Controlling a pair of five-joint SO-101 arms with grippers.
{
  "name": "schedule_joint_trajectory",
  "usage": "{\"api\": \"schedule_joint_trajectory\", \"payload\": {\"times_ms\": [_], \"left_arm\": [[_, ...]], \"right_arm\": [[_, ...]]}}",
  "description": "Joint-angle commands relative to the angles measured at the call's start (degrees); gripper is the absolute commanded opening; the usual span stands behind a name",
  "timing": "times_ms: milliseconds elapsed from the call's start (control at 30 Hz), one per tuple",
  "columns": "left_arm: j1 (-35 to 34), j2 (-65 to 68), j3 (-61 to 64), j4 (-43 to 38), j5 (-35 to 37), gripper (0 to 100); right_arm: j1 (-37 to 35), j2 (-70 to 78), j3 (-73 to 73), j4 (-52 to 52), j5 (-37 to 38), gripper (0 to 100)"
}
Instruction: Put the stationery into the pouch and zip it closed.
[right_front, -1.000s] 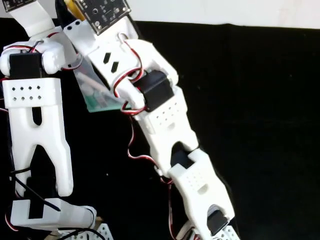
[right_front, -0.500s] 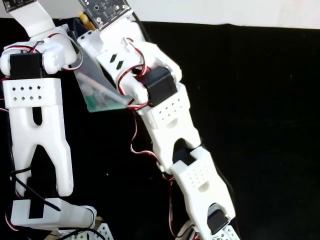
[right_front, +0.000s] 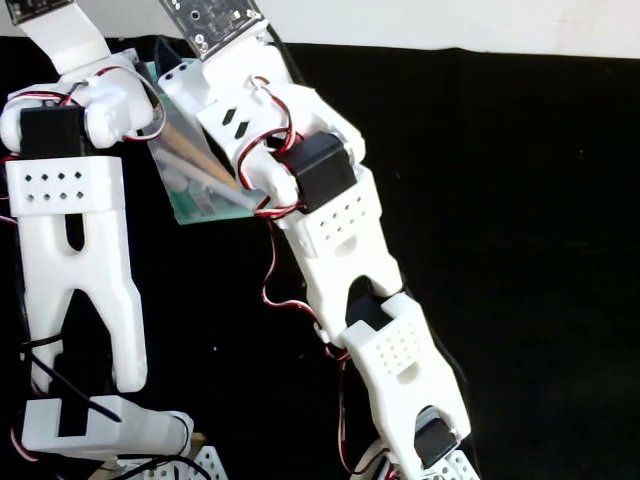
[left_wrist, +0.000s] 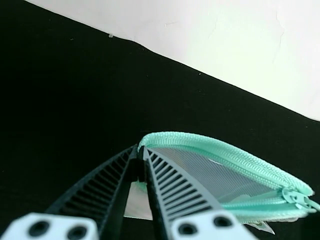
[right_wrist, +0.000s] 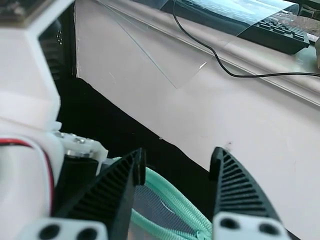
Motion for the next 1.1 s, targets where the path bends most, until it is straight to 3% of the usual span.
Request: {"api": "schedule_joint_trajectory", "payload": {"times_ms": [0, 233, 733, 1067], "left_arm": [[1.5, 5.9, 1.7, 1.0, 0.2, 1], [1.5, 5.9, 1.7, 1.0, 0.2, 1], [1.7, 5.9, 1.7, 1.0, 0.2, 1], [1.8, 5.9, 1.7, 1.0, 0.2, 1]], "right_arm": [[0.7, -5.3, -6.6, 0.0, -0.4, 21.1], [3.3, -10.4, -6.6, 3.4, -0.4, 21.1], [9.3, -16.8, -6.5, 28.7, -0.4, 21.1], [11.7, -10.7, 6.8, 28.8, -0.4, 21.0]]}}
